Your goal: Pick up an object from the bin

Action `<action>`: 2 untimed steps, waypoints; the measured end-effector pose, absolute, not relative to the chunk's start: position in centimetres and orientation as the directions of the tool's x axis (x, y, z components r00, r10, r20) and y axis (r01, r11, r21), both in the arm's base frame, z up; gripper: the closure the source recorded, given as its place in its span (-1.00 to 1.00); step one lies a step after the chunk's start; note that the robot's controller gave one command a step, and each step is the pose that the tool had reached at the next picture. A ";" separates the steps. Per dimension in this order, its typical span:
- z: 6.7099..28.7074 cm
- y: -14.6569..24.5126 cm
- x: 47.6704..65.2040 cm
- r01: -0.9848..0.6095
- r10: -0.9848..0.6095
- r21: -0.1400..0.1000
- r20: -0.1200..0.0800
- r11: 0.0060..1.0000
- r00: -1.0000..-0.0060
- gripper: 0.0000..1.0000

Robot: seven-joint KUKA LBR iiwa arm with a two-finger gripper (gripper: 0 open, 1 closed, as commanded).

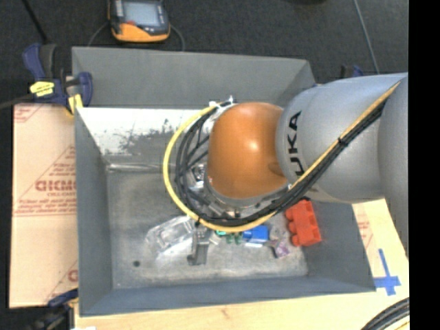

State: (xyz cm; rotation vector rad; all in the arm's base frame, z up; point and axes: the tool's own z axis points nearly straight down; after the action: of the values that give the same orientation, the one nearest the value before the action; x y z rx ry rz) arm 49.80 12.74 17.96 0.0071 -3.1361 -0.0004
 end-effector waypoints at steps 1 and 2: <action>6.6 9.6 54.4 0.026 0.026 -0.001 0.003 1.000 -1.000 -1.00; 7.1 9.7 54.5 0.028 0.028 0.001 -0.003 1.000 -1.000 1.00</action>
Offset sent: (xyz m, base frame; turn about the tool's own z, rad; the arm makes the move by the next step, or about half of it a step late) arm 0.0458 -0.0296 -0.1096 0.0275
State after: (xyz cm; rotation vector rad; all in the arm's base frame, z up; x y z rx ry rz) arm 54.52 9.71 7.08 -0.0440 -3.1446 -0.0021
